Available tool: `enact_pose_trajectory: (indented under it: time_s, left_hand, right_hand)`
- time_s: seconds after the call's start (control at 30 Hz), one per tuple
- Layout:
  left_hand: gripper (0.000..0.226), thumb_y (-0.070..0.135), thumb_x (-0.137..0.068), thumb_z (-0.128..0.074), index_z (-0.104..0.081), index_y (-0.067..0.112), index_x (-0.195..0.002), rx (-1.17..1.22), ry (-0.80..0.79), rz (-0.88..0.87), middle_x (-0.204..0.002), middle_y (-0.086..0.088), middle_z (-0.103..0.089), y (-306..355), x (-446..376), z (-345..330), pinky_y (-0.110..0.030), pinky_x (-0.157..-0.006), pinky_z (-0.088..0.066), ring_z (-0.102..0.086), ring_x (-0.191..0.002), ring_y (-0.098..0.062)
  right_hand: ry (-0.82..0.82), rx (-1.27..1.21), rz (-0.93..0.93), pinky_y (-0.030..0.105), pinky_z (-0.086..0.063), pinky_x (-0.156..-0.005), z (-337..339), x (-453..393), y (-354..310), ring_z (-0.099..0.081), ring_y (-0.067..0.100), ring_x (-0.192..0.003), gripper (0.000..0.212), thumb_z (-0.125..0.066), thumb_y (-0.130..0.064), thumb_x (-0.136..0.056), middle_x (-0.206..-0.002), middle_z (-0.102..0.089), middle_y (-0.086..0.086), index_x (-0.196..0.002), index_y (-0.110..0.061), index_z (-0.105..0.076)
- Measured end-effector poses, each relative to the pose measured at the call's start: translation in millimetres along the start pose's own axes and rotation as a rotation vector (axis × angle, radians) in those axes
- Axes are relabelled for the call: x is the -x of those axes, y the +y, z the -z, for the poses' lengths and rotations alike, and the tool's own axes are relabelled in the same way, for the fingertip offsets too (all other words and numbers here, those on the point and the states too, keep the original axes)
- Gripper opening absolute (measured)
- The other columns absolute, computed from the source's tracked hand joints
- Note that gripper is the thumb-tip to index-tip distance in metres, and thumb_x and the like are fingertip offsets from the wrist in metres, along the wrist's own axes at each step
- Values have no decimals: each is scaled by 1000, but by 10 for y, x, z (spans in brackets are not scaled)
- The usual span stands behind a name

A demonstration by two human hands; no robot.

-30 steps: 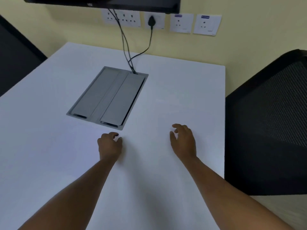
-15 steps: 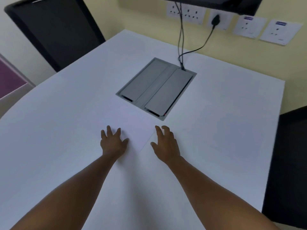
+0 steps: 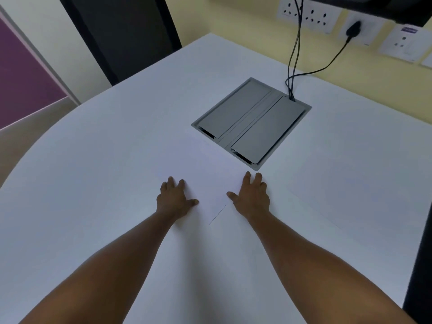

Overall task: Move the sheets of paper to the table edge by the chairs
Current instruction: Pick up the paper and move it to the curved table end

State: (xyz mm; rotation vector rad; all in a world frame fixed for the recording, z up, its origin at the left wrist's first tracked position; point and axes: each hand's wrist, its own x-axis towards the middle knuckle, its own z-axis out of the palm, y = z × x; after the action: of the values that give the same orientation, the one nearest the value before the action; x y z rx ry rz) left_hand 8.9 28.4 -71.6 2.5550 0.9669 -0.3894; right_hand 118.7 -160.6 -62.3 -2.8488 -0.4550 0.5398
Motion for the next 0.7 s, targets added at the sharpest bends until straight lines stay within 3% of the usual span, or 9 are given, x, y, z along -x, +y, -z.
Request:
enact_pose_trajectory:
  time_s: [0.13, 0.27, 0.37, 0.47, 0.57, 0.63, 0.7]
  left_hand:
    - [79, 55, -80, -67, -33, 18, -142, -10, 2, 0, -156, -13, -18, 1, -19, 11, -52, -105, -38, -17, -143, -36]
    - [80, 54, -81, -65, -31, 18, -143, -20, 0, -11, -157, -14, -14, 3, -1, 0, -50, -106, -38, -14, -144, -36]
    - [81, 54, -83, -63, -27, 18, -146, -19, 1, -14, -160, -14, -9, -1, 16, -1, -50, -108, -36, -9, -146, -35]
    - [83, 54, -84, -62, -23, 18, -148, -27, 4, -10, -161, -13, -6, 3, 27, -11, -50, -110, -33, -7, -147, -35]
    - [84, 54, -85, -61, -21, 19, -150, -26, 2, -9, -162, -14, -4, 2, 29, -23, -50, -112, -32, -6, -148, -35]
    - [85, 55, -85, -61, -19, 19, -151, -27, 1, -6, -162, -14, -3, -7, 26, -29, -51, -113, -30, -5, -148, -35]
    - [86, 55, -85, -60, -19, 18, -150, -29, -5, -11, -162, -15, -3, -6, 19, -28, -52, -113, -30, -5, -148, -36]
  right_hand:
    - [-18, 14, -2, 44, -49, -93, 5, -15, -1, -31, 35, -135, 82, -55, -58, -90, -157, -13, 17, -152, -14, -23]
    - [46, -97, 66, 42, -52, -90, 2, 39, -37, -36, 32, -129, 62, -61, -46, -91, -150, -24, 13, -142, -17, -40]
    - [149, -439, 86, 39, -48, -96, -31, 117, -144, -44, 27, -126, 67, -68, -37, -89, -140, -39, 10, -145, -17, -38]
    - [165, -935, -111, 31, -48, -92, -39, 222, -309, -59, 22, -109, 85, -72, -37, -86, -117, -60, 8, -153, -20, -22]
    - [154, -1168, -304, 28, -45, -83, -99, 289, -438, -60, 8, -85, 89, -73, -38, -86, -90, -62, -7, -154, -20, -19]
    - [142, -1124, -321, 30, -47, -86, -157, 291, -479, -63, 13, -90, 73, -72, -33, -88, -92, -64, -9, -147, -14, -34]
    - [119, -979, -301, 36, -51, -95, -188, 289, -488, -65, 25, -106, 48, -69, -27, -91, -110, -69, 4, -131, -7, -53]
